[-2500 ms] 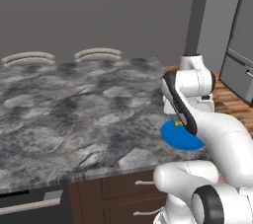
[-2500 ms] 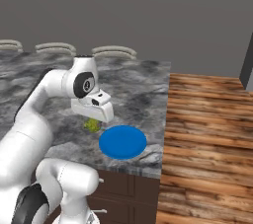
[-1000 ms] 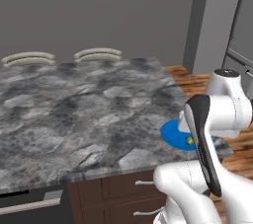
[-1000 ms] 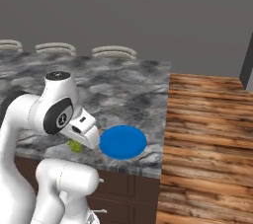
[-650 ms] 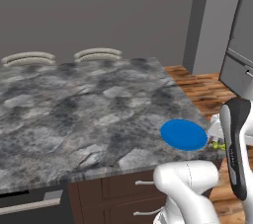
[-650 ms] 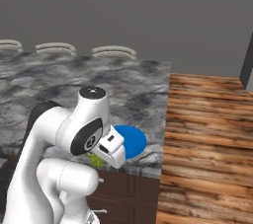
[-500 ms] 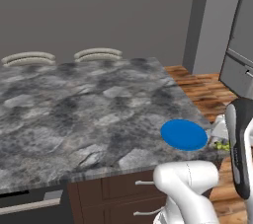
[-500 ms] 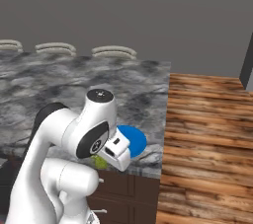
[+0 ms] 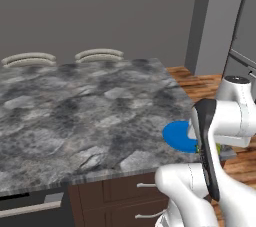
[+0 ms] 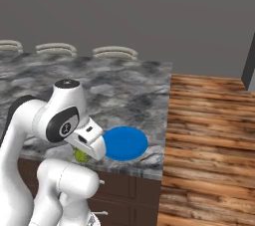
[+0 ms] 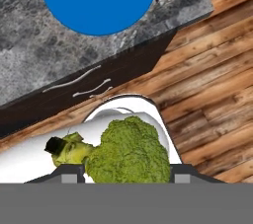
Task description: Place the broccoli on the bottom rack of the oven.
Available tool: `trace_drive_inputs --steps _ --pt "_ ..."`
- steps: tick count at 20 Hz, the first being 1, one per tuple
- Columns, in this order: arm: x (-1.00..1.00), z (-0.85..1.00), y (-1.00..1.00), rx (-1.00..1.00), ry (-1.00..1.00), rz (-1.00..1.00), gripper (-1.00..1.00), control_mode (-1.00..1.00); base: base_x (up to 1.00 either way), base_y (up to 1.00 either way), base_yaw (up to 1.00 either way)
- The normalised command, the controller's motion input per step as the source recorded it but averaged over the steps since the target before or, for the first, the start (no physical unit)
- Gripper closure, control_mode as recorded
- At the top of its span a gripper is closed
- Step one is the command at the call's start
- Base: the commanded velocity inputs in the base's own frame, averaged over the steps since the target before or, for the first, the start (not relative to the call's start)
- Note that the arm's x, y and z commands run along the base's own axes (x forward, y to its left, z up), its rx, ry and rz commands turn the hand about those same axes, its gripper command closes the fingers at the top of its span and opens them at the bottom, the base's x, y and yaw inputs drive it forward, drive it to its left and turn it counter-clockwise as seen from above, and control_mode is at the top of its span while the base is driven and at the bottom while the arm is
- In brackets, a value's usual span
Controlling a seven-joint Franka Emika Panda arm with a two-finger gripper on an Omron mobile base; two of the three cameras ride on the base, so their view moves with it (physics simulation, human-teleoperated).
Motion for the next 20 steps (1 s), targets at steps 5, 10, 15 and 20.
trace_drive_inputs --steps 5,10,15,20 --pt "0.00 0.00 0.00 0.00 0.00 0.00 1.00 -1.00 0.00 0.00 0.00" --pt "0.00 0.00 0.00 0.00 0.00 0.00 1.00 -1.00 0.00 0.00 0.00" --pt "0.00 0.00 0.00 0.00 0.00 0.00 1.00 1.00 -0.06 -0.08 0.00" --pt "0.00 0.00 0.00 0.00 0.00 0.00 1.00 1.00 0.00 -0.99 -0.01"
